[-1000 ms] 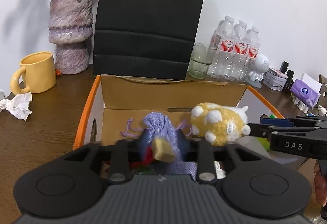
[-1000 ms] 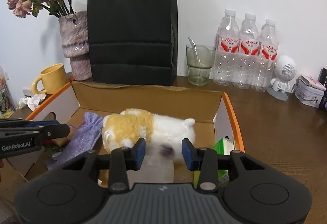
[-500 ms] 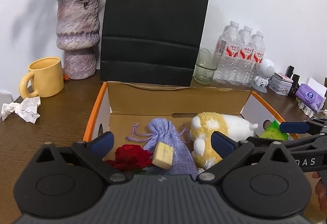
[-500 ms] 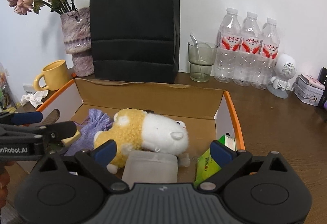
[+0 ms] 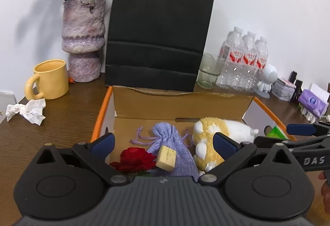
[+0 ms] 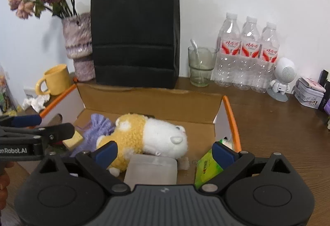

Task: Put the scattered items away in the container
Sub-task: 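Drop the yellow block into the box with the left gripper while the right drops the snack, then grasp the dark wrapped snack with the left gripper while the right reaches for another wrapper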

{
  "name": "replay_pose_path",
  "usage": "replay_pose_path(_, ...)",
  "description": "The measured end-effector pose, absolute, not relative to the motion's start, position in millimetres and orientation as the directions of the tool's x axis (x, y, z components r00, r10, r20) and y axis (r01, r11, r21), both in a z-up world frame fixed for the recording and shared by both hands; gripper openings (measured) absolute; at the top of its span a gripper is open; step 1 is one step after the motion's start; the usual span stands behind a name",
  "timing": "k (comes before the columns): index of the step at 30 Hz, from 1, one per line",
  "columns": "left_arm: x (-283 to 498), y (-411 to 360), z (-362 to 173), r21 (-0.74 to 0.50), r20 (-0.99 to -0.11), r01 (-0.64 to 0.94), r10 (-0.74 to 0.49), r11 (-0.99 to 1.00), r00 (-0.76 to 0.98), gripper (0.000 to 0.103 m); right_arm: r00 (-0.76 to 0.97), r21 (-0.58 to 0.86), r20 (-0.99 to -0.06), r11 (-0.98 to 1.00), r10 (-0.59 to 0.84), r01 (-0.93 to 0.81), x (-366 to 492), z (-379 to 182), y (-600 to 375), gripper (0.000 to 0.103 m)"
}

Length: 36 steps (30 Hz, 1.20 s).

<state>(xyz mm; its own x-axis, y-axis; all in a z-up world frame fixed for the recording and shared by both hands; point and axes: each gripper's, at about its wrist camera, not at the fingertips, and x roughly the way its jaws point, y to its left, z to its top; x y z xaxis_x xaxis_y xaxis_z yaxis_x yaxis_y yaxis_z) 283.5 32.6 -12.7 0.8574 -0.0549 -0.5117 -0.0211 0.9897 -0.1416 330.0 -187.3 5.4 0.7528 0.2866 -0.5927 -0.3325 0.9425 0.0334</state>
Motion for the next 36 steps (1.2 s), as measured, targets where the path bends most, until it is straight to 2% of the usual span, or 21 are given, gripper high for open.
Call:
replay_pose_path(5, 267.0, 33.2, -2.7, -0.143, -0.501, -0.026, -0.050, 0.989, 0.864, 0.103, 0.779, 0.045, -0.555, 0.945, 0.293, -0.323, 309.9, 22.0, -200.3, 0.099)
replay_pose_path(15, 213.6, 25.8, -0.3, -0.155, -0.514, -0.013, -0.069, 0.988, 0.855, 0.103, 0.803, 0.008, -0.538, 0.954, 0.257, -0.300, 257.9, 26.1, -236.6, 0.099)
replay_pose_path(23, 188.7, -0.4, -26.8, -0.148, -0.585, 0.021, -0.105, 0.989, 0.804, 0.103, 0.782, -0.013, -0.587, 0.963, 0.211, -0.270, 231.4, -3.3, -271.3, 0.099)
replay_pose_path(28, 196.9, -22.5, -41.1, -0.121, -0.628, 0.026, -0.097, 0.992, 0.772, 0.103, 0.755, -0.038, -0.631, 0.965, 0.179, -0.261, 232.2, -32.0, -282.4, 0.093)
replay_pose_path(33, 206.6, -40.1, -46.3, -0.077, -0.651, 0.026, -0.071, 0.997, 0.756, 0.103, 0.739, -0.018, -0.641, 0.959, 0.207, -0.284, 241.9, -46.4, -286.1, 0.089)
replay_pose_path(36, 214.4, -47.5, -52.3, -0.047, -0.674, 0.015, -0.043, 0.999, 0.738, 0.099, 0.726, -0.023, -0.650, 0.950, 0.224, -0.313, 249.5, -52.6, -280.3, 0.080)
